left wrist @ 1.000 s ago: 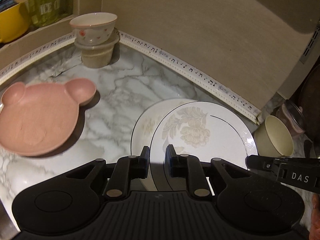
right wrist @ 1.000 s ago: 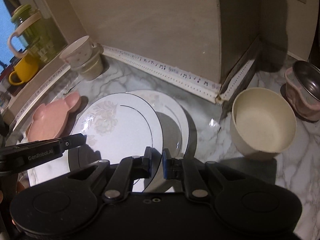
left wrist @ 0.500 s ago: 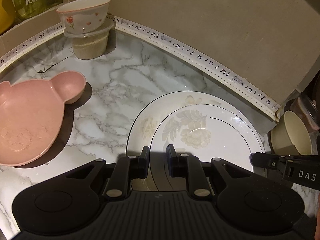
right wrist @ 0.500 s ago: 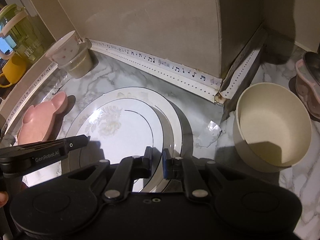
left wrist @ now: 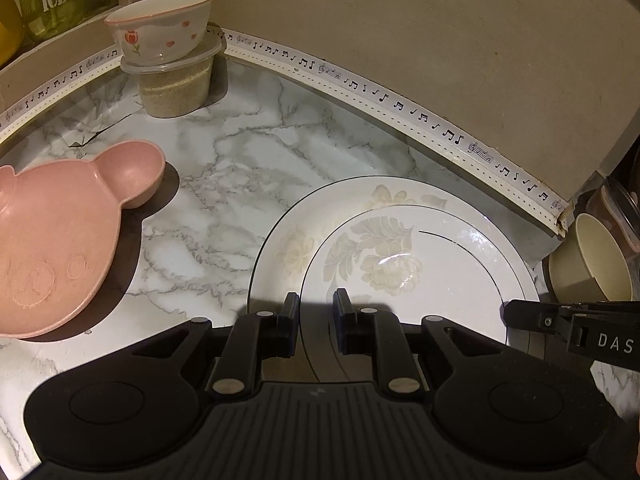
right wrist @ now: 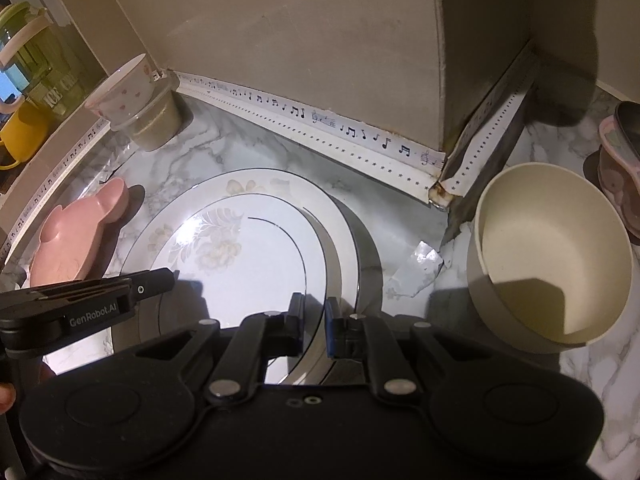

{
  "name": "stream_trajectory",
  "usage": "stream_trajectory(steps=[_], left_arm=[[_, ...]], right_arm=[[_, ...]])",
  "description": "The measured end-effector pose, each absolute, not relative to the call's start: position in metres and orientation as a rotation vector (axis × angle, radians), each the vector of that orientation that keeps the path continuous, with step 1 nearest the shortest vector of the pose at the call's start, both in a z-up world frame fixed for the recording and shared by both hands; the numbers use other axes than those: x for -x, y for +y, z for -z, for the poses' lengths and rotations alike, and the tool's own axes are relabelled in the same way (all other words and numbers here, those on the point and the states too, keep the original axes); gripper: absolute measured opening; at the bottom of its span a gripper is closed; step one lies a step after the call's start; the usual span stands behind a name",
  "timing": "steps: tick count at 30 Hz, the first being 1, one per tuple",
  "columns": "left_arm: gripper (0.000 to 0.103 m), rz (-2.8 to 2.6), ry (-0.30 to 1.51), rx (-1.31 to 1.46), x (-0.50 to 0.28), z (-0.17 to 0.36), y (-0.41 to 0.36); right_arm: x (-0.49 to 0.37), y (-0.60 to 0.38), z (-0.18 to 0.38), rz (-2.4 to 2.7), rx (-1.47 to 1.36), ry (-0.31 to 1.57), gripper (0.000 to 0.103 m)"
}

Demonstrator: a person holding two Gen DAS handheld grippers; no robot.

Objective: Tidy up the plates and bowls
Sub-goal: 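Lift the floral plate with both grippers and carry it over the larger white plate, then lower the floral plate onto the white plate and open both grippers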

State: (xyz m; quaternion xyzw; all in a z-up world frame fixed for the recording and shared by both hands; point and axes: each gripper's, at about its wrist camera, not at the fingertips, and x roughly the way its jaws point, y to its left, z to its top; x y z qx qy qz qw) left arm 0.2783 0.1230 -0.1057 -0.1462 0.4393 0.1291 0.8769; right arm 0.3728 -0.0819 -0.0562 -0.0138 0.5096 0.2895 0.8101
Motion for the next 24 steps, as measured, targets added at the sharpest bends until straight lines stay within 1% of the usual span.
stream_trajectory(steps=[16, 17, 18, 24], left_arm=[[0.016, -0.283, 0.886, 0.273, -0.269, 0.1, 0.127], [0.016, -0.282, 0.882, 0.264, -0.268, 0.099, 0.127], [0.016, -0.281, 0.879, 0.256, -0.267, 0.098, 0.126], [0.016, -0.272, 0.877, 0.244, -0.266, 0.098, 0.12]], right_arm=[[-0.37, -0.078, 0.06, -0.632, 0.056, 1.075, 0.01], [-0.37, -0.077, 0.06, -0.628, 0.064, 1.073, 0.01], [-0.369, -0.076, 0.06, -0.621, 0.078, 1.071, 0.005], [-0.369, -0.075, 0.059, -0.625, 0.102, 1.056, 0.004]])
